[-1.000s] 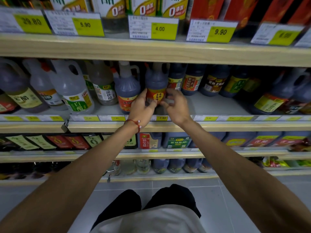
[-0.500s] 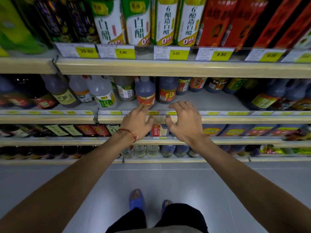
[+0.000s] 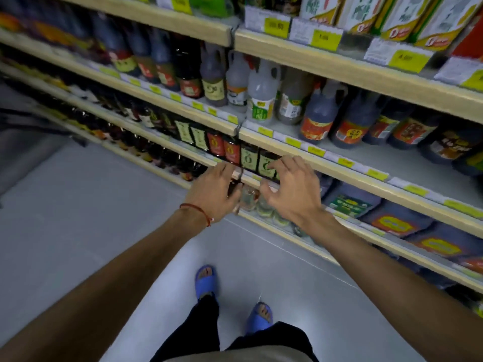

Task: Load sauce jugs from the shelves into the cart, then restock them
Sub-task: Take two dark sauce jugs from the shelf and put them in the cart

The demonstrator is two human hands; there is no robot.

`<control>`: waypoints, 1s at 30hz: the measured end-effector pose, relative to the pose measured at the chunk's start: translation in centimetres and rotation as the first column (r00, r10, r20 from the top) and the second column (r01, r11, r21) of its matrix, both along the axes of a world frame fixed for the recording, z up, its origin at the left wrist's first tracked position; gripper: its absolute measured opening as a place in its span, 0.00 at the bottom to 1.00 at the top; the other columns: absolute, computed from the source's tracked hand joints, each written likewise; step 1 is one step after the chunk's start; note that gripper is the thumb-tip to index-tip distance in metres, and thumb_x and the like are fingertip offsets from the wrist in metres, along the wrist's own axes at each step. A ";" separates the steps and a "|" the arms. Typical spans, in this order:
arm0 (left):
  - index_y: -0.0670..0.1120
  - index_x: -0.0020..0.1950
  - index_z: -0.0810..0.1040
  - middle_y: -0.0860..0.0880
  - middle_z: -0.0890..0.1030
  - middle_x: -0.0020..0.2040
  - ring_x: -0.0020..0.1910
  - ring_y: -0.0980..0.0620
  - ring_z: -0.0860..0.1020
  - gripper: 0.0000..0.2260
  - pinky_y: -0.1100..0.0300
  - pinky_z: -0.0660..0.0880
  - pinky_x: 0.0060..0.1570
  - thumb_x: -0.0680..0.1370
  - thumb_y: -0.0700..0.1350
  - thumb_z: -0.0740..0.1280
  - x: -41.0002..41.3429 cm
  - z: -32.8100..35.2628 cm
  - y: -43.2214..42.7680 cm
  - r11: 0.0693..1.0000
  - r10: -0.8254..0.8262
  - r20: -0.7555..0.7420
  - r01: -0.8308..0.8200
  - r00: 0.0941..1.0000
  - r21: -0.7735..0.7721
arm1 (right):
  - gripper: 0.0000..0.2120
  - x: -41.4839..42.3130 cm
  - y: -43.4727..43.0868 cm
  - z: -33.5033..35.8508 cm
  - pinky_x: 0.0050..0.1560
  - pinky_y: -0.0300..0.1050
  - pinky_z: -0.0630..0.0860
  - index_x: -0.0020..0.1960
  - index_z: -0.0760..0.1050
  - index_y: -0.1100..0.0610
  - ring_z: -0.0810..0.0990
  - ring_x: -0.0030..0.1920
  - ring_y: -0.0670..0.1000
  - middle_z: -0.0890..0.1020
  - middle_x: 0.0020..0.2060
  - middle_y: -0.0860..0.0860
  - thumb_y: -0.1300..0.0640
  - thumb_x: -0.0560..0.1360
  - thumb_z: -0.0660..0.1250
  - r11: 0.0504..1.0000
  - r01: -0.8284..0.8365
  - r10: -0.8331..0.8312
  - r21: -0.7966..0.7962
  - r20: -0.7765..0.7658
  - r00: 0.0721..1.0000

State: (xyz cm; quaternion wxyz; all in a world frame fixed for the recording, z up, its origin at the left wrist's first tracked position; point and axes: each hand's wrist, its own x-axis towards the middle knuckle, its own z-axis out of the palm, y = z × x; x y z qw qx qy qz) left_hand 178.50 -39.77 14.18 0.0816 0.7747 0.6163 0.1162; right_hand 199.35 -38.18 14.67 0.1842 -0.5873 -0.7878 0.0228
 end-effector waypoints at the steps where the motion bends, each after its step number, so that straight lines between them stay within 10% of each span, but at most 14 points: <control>1: 0.41 0.59 0.75 0.42 0.76 0.51 0.49 0.40 0.76 0.21 0.48 0.76 0.42 0.78 0.56 0.57 -1.6 -0.1 -0.8 1.000 0.030 -0.025 -0.029 0.999 0.008 | 0.21 -1.7 -0.1 0.0 0.54 0.52 0.75 0.55 0.82 0.56 0.78 0.55 0.57 0.82 0.50 0.52 0.42 0.74 0.62 0.999 -0.046 0.046 0.012 0.000 0.999; 13: 0.44 0.54 0.75 0.46 0.77 0.48 0.47 0.43 0.75 0.23 0.48 0.72 0.48 0.79 0.61 0.53 -25.3 -2.2 -7.9 0.914 0.401 -0.215 -0.404 0.891 0.032 | 0.21 -27.8 0.0 -2.3 0.51 0.53 0.73 0.55 0.82 0.56 0.77 0.52 0.55 0.82 0.49 0.51 0.42 0.74 0.63 0.843 -0.536 0.535 0.036 0.049 0.844; 30: 0.48 0.58 0.74 0.49 0.77 0.52 0.51 0.47 0.76 0.25 0.50 0.68 0.55 0.81 0.63 0.48 -56.6 -3.6 -5.0 0.700 0.677 -0.269 -0.712 0.685 -0.050 | 0.20 -62.6 7.0 -4.5 0.58 0.52 0.73 0.54 0.81 0.56 0.79 0.53 0.55 0.83 0.49 0.51 0.41 0.75 0.64 0.737 -0.676 0.676 -0.008 0.033 0.736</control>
